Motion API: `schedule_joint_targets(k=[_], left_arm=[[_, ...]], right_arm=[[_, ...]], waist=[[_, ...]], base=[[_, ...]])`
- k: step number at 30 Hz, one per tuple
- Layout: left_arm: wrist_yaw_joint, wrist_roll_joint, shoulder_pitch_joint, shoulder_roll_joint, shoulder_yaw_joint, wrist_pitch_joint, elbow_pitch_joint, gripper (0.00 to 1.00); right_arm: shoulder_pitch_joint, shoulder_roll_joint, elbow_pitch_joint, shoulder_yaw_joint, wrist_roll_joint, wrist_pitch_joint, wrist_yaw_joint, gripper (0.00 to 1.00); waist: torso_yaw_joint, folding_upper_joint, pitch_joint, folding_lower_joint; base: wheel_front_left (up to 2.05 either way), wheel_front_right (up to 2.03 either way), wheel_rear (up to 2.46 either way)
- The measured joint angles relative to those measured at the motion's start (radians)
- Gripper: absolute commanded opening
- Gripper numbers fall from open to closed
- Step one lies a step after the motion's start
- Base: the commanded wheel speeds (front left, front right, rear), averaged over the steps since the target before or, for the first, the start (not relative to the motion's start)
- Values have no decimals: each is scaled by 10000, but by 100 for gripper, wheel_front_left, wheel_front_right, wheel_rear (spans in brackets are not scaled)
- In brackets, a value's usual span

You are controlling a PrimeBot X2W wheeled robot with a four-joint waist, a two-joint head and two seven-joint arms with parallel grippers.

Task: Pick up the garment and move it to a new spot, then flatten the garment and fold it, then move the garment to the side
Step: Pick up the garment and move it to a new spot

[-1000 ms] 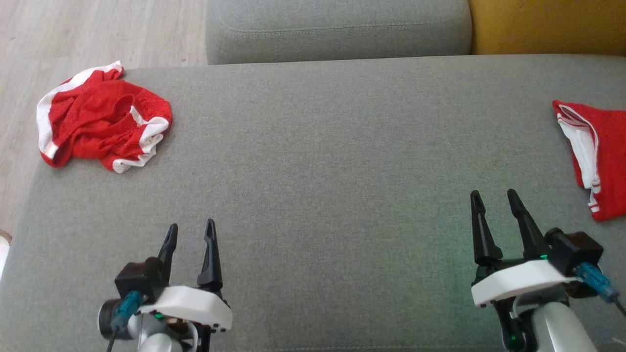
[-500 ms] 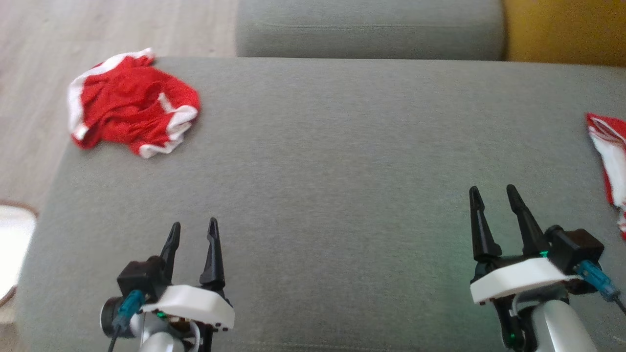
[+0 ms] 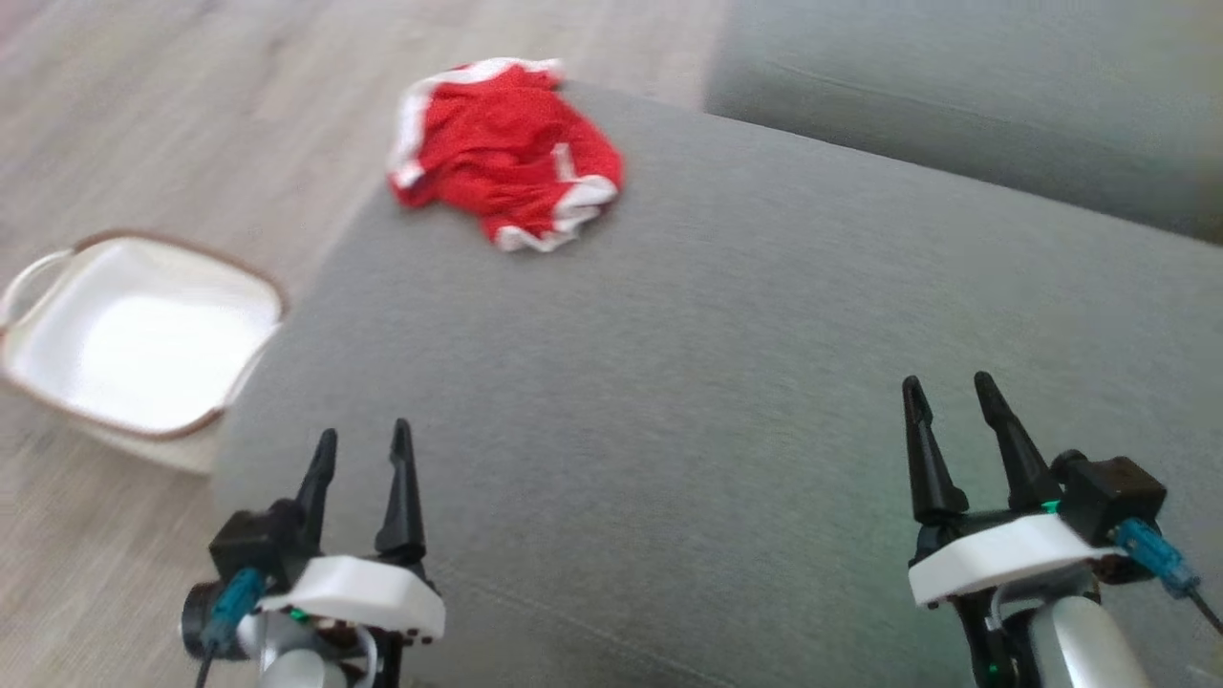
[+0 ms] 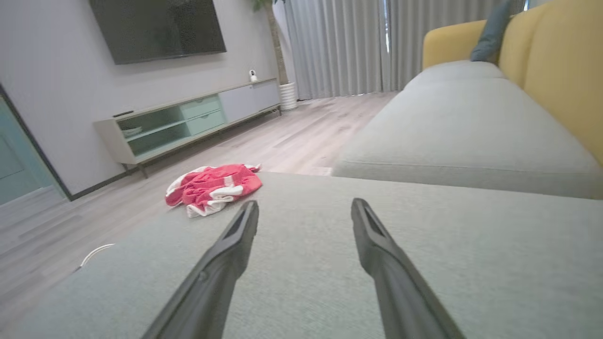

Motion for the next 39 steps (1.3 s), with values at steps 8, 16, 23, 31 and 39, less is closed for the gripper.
schedule_joint_targets(k=[8, 16, 23, 31, 39], left_arm=[[159, -31, 638, 102, 533, 0, -268, 100], [153, -31, 729, 504, 888, 0, -644, 100], [-174, 192, -1372, 1703, 1150, 596, -920, 100], [-1699, 234, -5489, 2646, 777, 1900, 201, 100], [-2307, -282, -8330, 3141, 410, 3570, 2589, 100]], right_arm=[[-33, 10, 13, 403, 77, 4, 0, 100], [-54, 13, -173, 349, -54, 151, 0, 100], [-690, 10, -752, 121, -614, 504, 0, 100], [-1660, -6, -1574, 201, -1172, 895, 0, 100], [-2264, -19, -1912, 265, -1340, 984, 0, 100]], waist=[[1337, 0, -53, 0], [1275, 0, 285, 0], [666, 0, 1116, 0], [-393, -1, 2395, 3], [-1826, -1, 3600, 4]], base=[[0, 0, 0], [0, 0, 0], [0, 0, 0], [0, 0, 0], [0, 0, 0]])
